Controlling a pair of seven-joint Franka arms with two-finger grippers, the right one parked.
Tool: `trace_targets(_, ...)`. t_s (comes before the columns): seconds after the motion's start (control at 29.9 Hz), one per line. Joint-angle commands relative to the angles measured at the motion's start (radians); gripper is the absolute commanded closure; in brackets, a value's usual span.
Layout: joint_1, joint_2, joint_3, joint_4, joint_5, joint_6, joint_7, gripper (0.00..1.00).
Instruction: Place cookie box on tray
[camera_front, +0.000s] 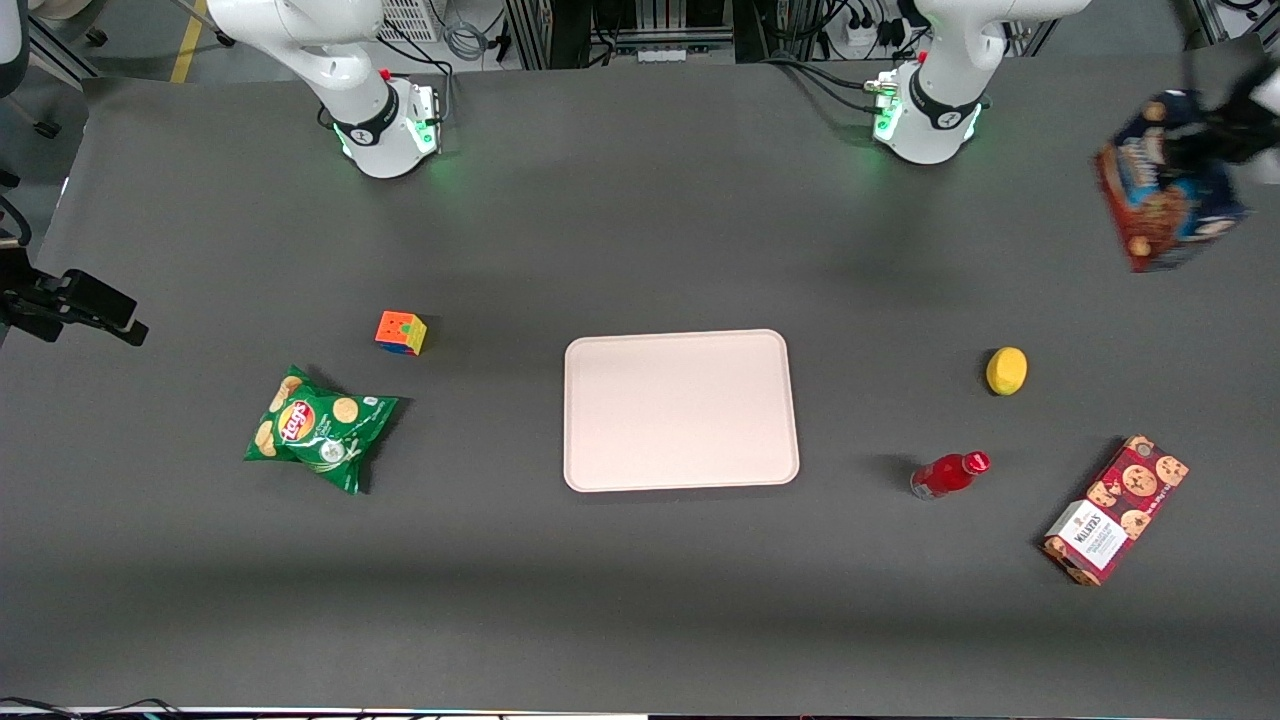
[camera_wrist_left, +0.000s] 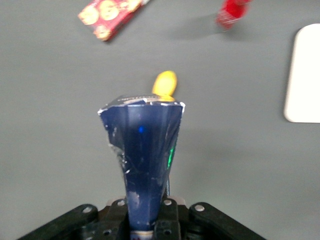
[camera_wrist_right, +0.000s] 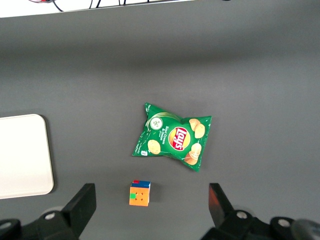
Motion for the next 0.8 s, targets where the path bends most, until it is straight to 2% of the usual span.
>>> trace_targets(0.0, 0.001, 0.156, -0.134, 0.109, -0.064, -0.009, -0.147, 1.0)
trace_targets(0.17, -0.006, 0.312, -0.236, 0.157, -0.116, 0.094, -0.216, 1.0)
trace_targets(0.27, -0.023, 0.419, -0.283, 0.166, -0.113, 0.192, -0.268, 1.0)
trace_targets(0.47, -0.043, 0.601, -0.295, 0.163, -0.109, 0.41, -0.293, 1.0)
trace_targets(0.77, -0.052, 0.779, -0.298, 0.152, 0.031, 0.64, -0.33, 1.0)
